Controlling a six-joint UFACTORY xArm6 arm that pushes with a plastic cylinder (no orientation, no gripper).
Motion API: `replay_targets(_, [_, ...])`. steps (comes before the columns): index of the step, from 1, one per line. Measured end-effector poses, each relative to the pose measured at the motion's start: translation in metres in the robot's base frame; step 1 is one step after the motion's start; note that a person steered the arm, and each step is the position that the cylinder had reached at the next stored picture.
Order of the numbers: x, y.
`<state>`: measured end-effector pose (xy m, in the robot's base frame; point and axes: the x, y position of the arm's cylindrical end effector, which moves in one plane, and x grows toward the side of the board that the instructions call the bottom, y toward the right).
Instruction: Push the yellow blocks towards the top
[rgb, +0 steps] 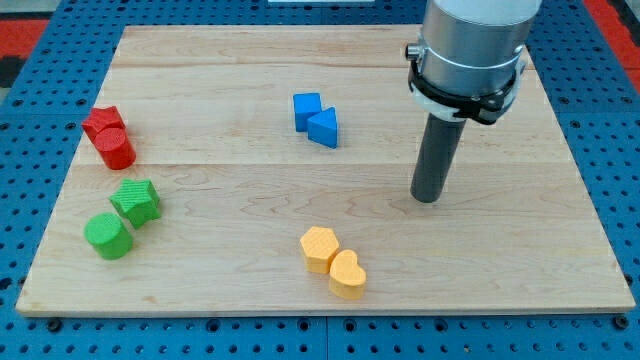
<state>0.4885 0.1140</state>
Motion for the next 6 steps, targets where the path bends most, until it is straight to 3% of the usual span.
replay_targets(2, [0.015, 0.035])
replay_targets(4, [0.13, 0.039])
replay_targets(6, [0.121, -0.022])
